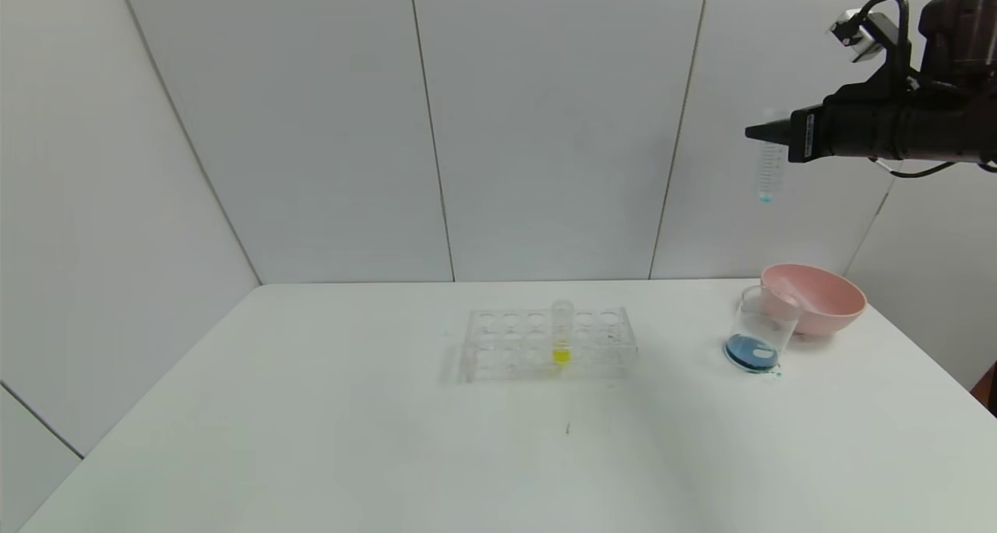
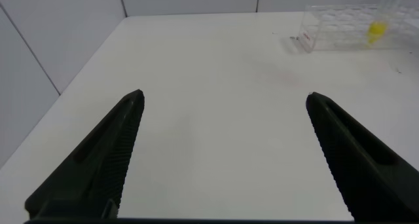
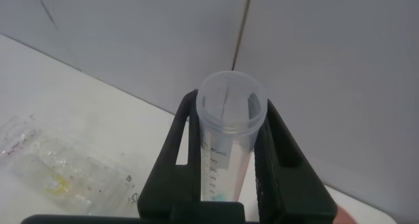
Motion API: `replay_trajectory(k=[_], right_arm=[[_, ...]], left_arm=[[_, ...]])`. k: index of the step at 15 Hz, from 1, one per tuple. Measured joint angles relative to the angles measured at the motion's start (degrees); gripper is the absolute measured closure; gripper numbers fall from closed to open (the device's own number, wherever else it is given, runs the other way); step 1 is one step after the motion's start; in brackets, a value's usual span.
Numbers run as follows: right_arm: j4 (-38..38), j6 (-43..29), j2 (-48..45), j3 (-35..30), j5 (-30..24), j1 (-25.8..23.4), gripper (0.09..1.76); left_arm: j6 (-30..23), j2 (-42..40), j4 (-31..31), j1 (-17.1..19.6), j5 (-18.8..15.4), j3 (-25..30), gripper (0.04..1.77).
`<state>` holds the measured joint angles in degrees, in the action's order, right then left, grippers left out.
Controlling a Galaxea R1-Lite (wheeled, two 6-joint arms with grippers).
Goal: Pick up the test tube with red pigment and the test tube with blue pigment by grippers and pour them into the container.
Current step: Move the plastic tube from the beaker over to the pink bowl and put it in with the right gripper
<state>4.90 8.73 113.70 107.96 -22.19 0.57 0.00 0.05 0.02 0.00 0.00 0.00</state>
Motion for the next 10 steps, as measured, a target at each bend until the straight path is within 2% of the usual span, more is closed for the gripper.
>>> replay_trajectory(k=[3,7,10], right_arm=[[-7.08,-4.30,-3.95,-11.04,2.46,0.00,1.32],[-21.63,-5.78,-11.14,-29.40,6.51,-0.46,1.32],[-32.68,-6.08,-14.28,-40.63,8.31,-1.23,1.32]], left_arm=[[0.00,0.00,0.02,0.00,0.00,0.00,0.05],[0.00,0.00,0.02,0.00,0.00,0.00,0.05],[0.00,0.00,0.02,0.00,0.00,0.00,0.05]])
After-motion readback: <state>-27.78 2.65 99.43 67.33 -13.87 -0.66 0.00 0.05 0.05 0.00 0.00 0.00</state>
